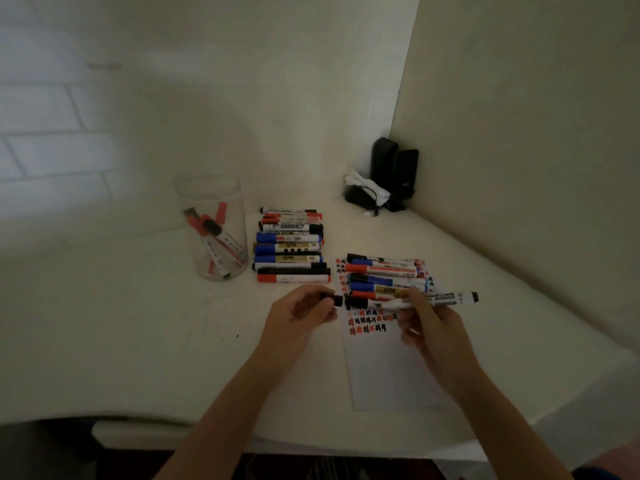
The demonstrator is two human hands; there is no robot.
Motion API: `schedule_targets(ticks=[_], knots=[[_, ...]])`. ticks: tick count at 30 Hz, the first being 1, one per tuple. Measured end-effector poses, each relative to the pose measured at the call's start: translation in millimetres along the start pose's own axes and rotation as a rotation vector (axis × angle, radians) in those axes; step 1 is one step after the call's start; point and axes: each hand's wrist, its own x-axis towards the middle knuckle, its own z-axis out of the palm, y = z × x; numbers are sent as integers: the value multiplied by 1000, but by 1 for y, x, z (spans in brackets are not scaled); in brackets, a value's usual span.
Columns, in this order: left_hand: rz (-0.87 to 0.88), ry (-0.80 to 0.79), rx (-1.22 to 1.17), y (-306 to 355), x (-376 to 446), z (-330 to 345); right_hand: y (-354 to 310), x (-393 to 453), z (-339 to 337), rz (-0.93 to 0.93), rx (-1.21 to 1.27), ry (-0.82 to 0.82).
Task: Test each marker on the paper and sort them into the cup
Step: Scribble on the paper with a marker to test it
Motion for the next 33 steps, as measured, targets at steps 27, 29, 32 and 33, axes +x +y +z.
schedule_targets(ticks=[27, 29, 32, 33], knots=[[-56, 38, -277, -15, -13, 3, -26, -13, 41, -44, -273, -159], [-60, 20, -274, -16, -13, 2, -24, -14, 44, -33, -259, -161], [-67, -4, -295, -17, -13, 2, -19, -15, 50, -17, -217, -161], [-62, -5, -304, -16, -12, 2, -17, -15, 52, -18, -201, -151]])
